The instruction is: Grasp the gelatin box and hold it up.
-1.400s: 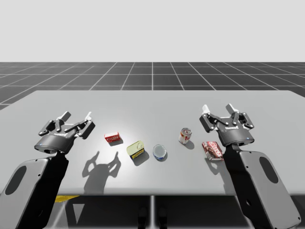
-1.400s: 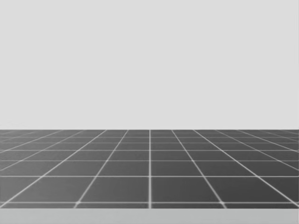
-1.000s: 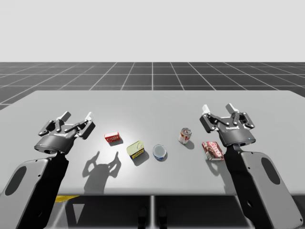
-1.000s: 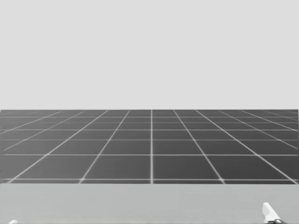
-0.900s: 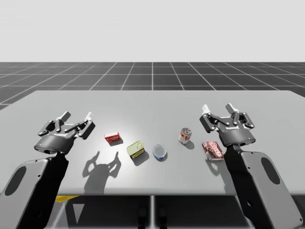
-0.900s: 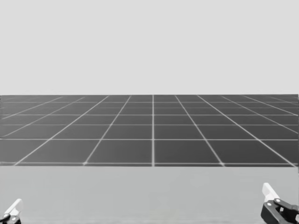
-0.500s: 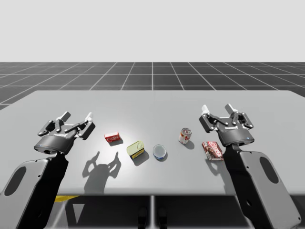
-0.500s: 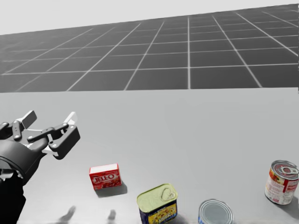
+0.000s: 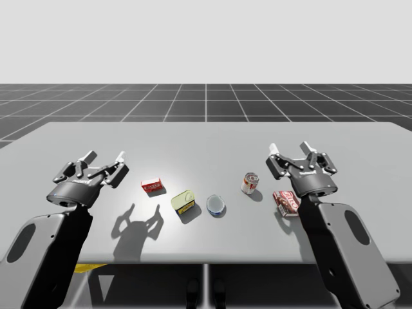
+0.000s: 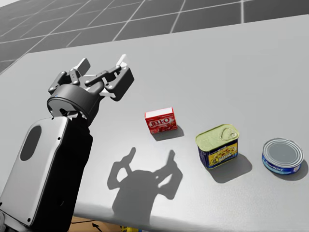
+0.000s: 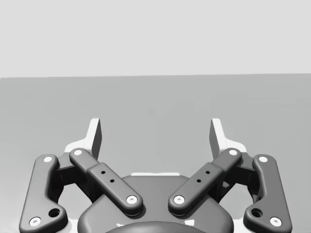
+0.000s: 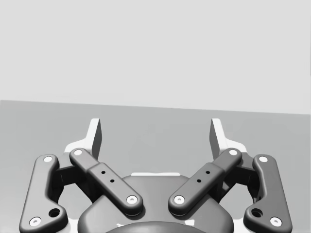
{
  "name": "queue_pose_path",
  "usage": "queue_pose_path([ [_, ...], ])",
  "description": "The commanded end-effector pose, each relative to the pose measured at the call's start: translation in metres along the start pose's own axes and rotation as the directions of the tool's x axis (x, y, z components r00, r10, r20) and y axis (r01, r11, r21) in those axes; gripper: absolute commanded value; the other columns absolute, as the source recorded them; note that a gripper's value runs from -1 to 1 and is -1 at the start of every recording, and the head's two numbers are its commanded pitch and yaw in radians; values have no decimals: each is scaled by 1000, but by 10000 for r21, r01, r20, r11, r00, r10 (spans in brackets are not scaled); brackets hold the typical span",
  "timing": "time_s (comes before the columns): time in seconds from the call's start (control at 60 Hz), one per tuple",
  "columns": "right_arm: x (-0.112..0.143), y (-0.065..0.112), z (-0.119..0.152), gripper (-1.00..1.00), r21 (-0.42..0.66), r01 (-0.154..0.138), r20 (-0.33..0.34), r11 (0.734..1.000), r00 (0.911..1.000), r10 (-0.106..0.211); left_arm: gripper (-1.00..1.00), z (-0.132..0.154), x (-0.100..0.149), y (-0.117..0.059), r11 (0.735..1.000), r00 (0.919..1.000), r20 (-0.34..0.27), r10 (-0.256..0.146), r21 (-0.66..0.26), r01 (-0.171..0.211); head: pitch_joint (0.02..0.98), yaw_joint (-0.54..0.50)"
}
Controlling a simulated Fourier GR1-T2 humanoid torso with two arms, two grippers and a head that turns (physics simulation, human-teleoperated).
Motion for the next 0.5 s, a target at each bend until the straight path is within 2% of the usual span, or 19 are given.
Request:
queue_pose_path([
  [0.017,-2,1,-1,-1000,-23,-23,-63,10000,10000,23,-1000,1,4,-2,9963,9960,-467,765,-351,-782,790,374],
  [0.067,-2,1,-1,-1000,-34,-17,-69,10000,10000,17,-1000,5,7,-3,9961,9963,-497,706,-493,-731,788,371],
  [0.117,-2,1,0,-1000,-40,-20,-78,10000,10000,20,-1000,10,14,-5,9931,9948,-542,858,-753,-898,784,365],
  [0.25,-3,1,0,-1000,-73,2,-97,10000,10000,-3,-1000,24,29,-6,9833,9967,-663,477,-1722,-585,784,368],
  [0.3,-3,1,0,-1000,-89,25,-99,10000,9999,-26,-1000,28,29,-2,9704,9978,-607,265,-2381,-403,780,370],
  [0.35,-3,0,0,-1000,-90,33,-103,10000,9999,-34,-1000,31,27,1,9531,9976,-656,210,-3000,-398,777,373],
  [0.417,-3,0,0,-1000,-96,49,-98,9999,9999,-50,-1000,36,17,10,9071,9940,-1016,418,-4133,-803,772,375],
  [0.45,-3,0,0,-1000,-96,68,-99,9999,9999,-69,-1000,37,13,14,8910,9934,-1100,334,-4471,-795,770,376],
  [0.5,-3,-1,0,-1000,-111,89,-98,9999,9999,-90,-1000,36,1,22,8729,9934,-1063,421,-4799,-883,767,377],
])
